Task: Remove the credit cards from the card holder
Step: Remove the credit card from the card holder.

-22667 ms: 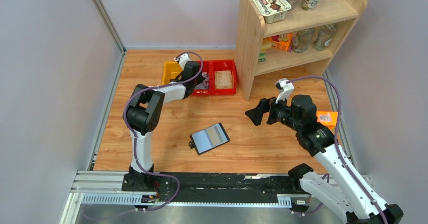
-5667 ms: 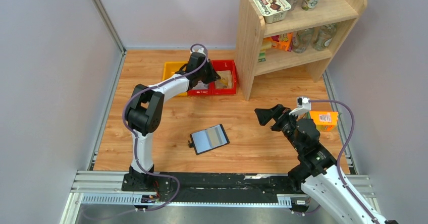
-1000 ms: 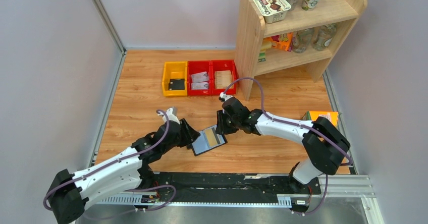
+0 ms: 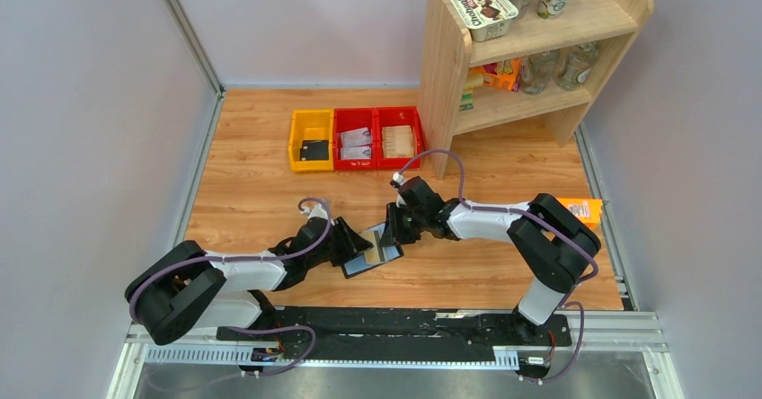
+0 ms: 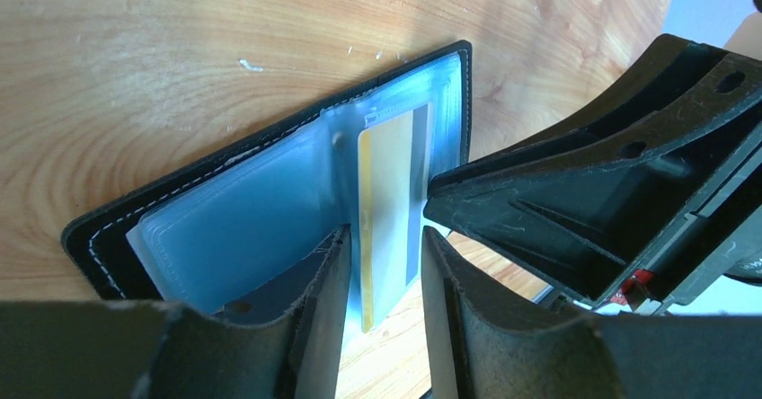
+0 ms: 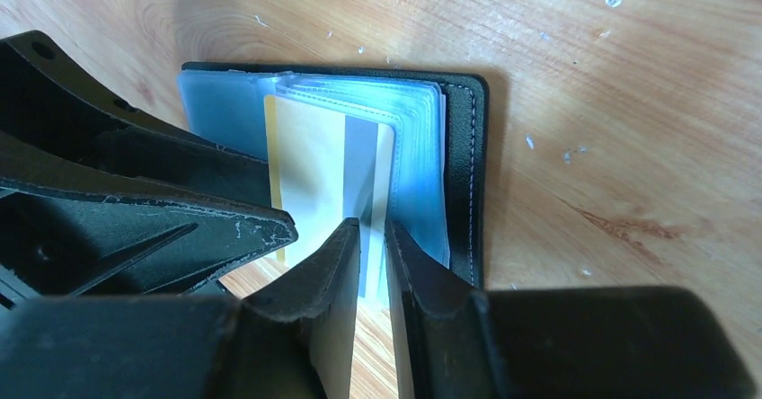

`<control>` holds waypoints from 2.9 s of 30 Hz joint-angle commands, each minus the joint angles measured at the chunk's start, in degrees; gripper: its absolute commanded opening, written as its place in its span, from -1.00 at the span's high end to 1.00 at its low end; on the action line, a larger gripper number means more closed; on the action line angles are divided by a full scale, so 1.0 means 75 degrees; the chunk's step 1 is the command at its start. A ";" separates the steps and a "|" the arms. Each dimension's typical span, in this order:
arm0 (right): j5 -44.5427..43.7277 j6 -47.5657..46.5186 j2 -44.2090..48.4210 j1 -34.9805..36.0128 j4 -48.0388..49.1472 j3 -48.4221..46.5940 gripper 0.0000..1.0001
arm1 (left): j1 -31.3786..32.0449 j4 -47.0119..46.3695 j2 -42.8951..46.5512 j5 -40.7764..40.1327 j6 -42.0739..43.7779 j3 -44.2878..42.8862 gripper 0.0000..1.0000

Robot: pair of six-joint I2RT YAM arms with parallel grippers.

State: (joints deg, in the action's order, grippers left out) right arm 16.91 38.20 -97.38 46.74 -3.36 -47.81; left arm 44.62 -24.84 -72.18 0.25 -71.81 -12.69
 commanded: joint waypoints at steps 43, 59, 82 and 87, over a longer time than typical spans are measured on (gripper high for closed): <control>0.0148 0.0509 -0.0551 -0.0431 0.0295 0.0504 0.55 | 0.0004 -0.0207 0.1912 0.0483 0.0540 0.0648 0.90; 0.0242 0.0392 0.0385 -0.0513 -0.0453 -0.0057 0.42 | 0.0249 0.5840 0.4140 -0.1074 0.4144 -0.2194 1.00; -0.0122 0.2359 0.4828 -0.1029 -0.1757 -0.0621 -0.71 | 0.3636 0.5563 0.1341 -0.6455 1.0277 -0.5316 1.00; -0.0004 0.3051 0.4828 -0.1029 -0.1218 -0.0411 -0.71 | 0.3917 0.4919 0.0894 -0.6491 1.0676 -0.5386 1.00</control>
State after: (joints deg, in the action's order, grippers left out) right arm 15.44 54.78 -61.39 38.96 -17.08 -52.05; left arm 72.73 18.04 -63.88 -45.74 2.74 -50.39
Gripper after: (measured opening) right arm 0.852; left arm 0.007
